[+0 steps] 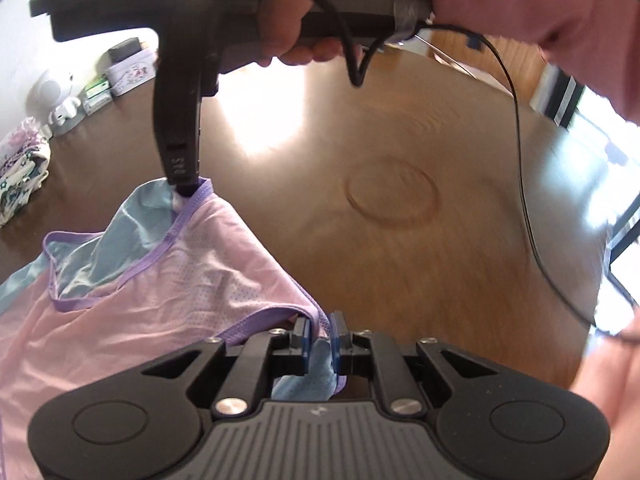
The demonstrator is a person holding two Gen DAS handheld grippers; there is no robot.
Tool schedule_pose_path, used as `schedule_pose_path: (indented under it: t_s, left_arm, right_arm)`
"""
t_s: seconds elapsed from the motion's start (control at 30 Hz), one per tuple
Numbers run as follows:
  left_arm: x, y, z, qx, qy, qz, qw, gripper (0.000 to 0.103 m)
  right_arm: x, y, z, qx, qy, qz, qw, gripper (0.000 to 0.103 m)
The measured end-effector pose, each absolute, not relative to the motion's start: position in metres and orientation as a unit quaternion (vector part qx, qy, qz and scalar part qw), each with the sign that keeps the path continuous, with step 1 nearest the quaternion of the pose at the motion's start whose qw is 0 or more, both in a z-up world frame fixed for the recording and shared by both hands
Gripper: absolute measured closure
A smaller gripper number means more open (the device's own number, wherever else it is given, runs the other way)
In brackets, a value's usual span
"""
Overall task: Fold clothes
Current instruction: 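Lay the garment flat and open both grippers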
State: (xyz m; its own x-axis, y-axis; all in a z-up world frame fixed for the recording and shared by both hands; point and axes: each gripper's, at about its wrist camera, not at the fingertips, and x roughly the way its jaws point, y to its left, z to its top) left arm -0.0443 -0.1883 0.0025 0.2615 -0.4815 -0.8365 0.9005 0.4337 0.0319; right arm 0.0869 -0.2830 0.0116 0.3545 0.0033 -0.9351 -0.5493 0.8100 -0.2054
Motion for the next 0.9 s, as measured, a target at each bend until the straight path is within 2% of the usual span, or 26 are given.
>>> schedule_pose_path:
  t_s: [0.33, 0.37, 0.4, 0.43, 0.47, 0.5, 0.53, 0.6, 0.67, 0.7, 0.8, 0.9]
  left_arm:
    - [-0.024, -0.215, 0.001, 0.237, 0.392, -0.471, 0.754, 0.092]
    - [-0.024, -0.213, 0.001, 0.234, 0.393, -0.472, 0.754, 0.089]
    - [-0.023, -0.21, 0.003, 0.227, 0.391, -0.477, 0.754, 0.082]
    - [-0.024, -0.205, 0.008, 0.218, 0.383, -0.485, 0.756, 0.076]
    - [-0.026, -0.198, 0.014, 0.209, 0.371, -0.494, 0.758, 0.061]
    - [-0.028, -0.191, 0.021, 0.201, 0.357, -0.503, 0.761, 0.05]
    - [-0.031, -0.18, 0.029, 0.196, 0.34, -0.509, 0.766, 0.046]
    - [-0.038, -0.155, 0.045, 0.189, 0.309, -0.512, 0.778, 0.024]
    - [-0.04, -0.121, 0.058, 0.174, 0.29, -0.5, 0.797, 0.012]
    - [-0.038, -0.103, 0.063, 0.164, 0.285, -0.489, 0.808, 0.009]
    - [-0.033, -0.04, 0.065, 0.133, 0.29, -0.435, 0.842, 0.001]
    - [-0.026, 0.021, 0.057, 0.104, 0.307, -0.373, 0.869, 0.0]
  right_arm:
    - [0.116, -0.31, 0.009, -0.247, 0.544, 0.148, 0.788, 0.096]
    - [0.115, -0.31, 0.009, -0.246, 0.544, 0.147, 0.788, 0.096]
    - [0.115, -0.309, 0.011, -0.241, 0.543, 0.147, 0.791, 0.096]
    - [0.114, -0.309, 0.012, -0.234, 0.541, 0.147, 0.794, 0.091]
    - [0.11, -0.31, 0.019, -0.221, 0.532, 0.148, 0.804, 0.086]
    - [0.106, -0.31, 0.027, -0.207, 0.522, 0.149, 0.814, 0.073]
    - [0.101, -0.311, 0.036, -0.192, 0.51, 0.154, 0.825, 0.057]
    - [0.084, -0.309, 0.056, -0.173, 0.48, 0.16, 0.845, 0.045]
    - [0.064, -0.302, 0.073, -0.163, 0.452, 0.167, 0.861, 0.031]
    - [0.053, -0.297, 0.078, -0.159, 0.441, 0.172, 0.866, 0.018]
    - [0.017, -0.274, 0.083, -0.152, 0.412, 0.185, 0.879, 0.0]
    - [-0.015, -0.25, 0.077, -0.131, 0.396, 0.188, 0.889, 0.0]
